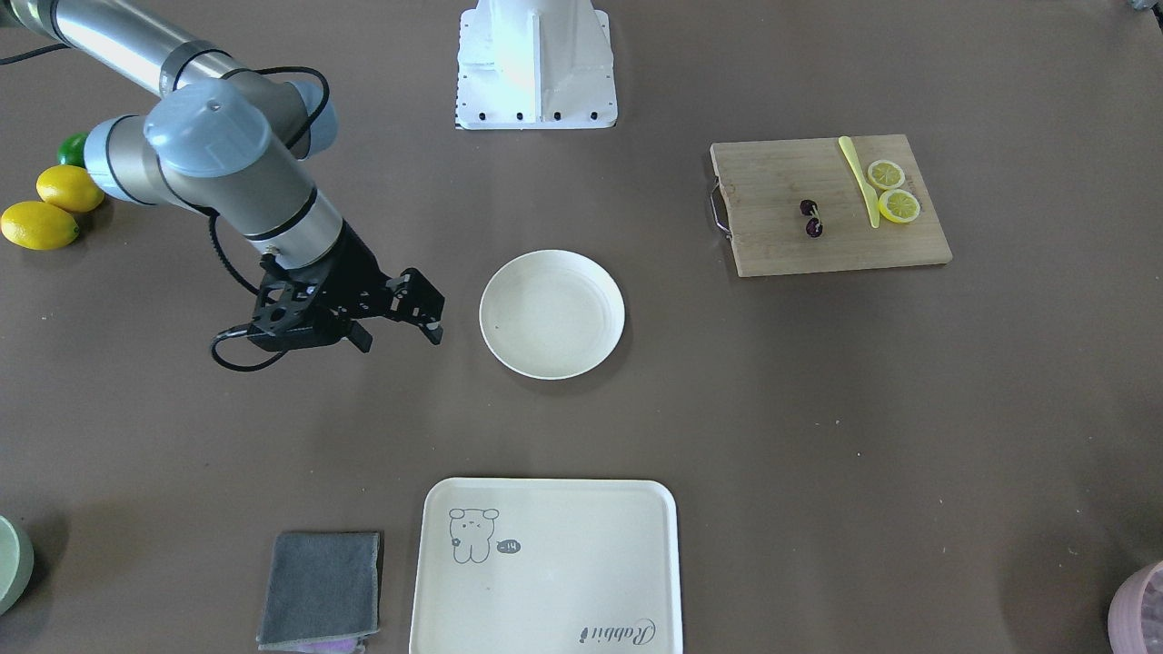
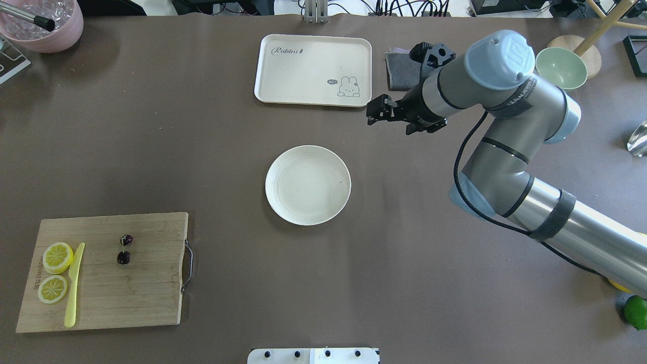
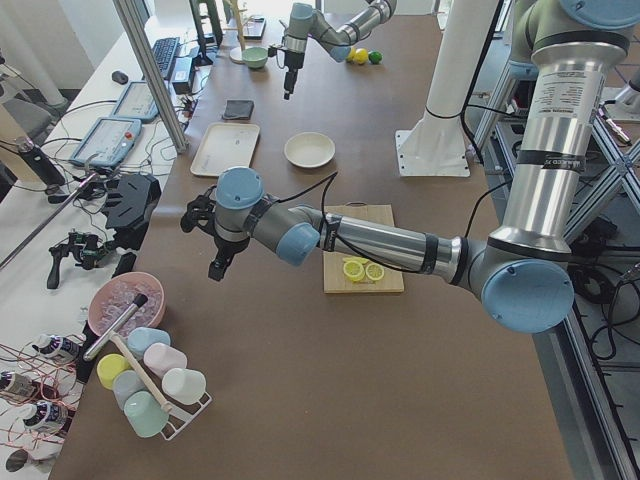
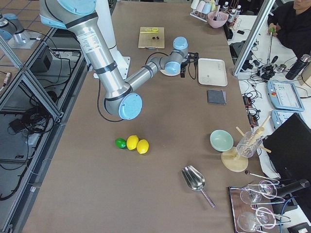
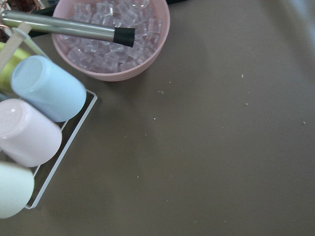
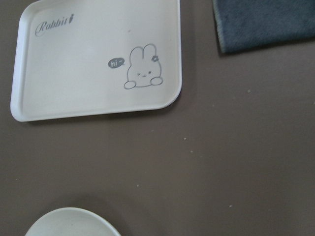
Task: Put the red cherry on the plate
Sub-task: 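Release the plate and withdraw the right gripper while the left arm reaches out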
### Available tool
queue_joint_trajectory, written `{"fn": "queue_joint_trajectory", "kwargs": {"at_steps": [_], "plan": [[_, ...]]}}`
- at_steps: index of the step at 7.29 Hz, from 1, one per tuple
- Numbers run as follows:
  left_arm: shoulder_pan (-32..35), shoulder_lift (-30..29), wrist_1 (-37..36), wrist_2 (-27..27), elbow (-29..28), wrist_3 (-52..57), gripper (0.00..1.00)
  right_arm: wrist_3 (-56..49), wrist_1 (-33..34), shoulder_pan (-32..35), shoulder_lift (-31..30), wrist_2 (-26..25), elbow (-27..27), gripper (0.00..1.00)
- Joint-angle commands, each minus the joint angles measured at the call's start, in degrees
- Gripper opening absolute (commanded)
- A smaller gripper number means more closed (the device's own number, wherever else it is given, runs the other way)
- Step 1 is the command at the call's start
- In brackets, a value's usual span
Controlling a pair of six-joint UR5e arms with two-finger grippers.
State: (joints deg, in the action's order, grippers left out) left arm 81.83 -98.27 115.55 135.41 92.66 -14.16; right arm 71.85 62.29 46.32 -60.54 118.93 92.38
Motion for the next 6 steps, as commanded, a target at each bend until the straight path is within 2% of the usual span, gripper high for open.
{"fn": "queue_joint_trajectory", "kwargs": {"at_steps": [1,3,4,6], "plan": [[-7.9,-1.1,3.2,-3.9,2.9,-18.3,0.98,-5.7,-0.2,6.1,-3.8,4.8,0.0,1.00],[-25.5,3.1,3.1,-24.1,15.7,-40.0,0.98,-13.5,-0.1,10.2,-8.5,4.9,-0.4,1.00],[-32.1,4.8,1.9,-30.8,19.1,-44.0,0.98,-16.9,-0.1,12.0,-10.5,4.9,-0.5,1.00],[-39.4,6.9,-4.9,-34.7,25.0,-49.4,0.98,-18.6,-0.2,13.4,-12.0,5.4,-0.8,1.00]]}}
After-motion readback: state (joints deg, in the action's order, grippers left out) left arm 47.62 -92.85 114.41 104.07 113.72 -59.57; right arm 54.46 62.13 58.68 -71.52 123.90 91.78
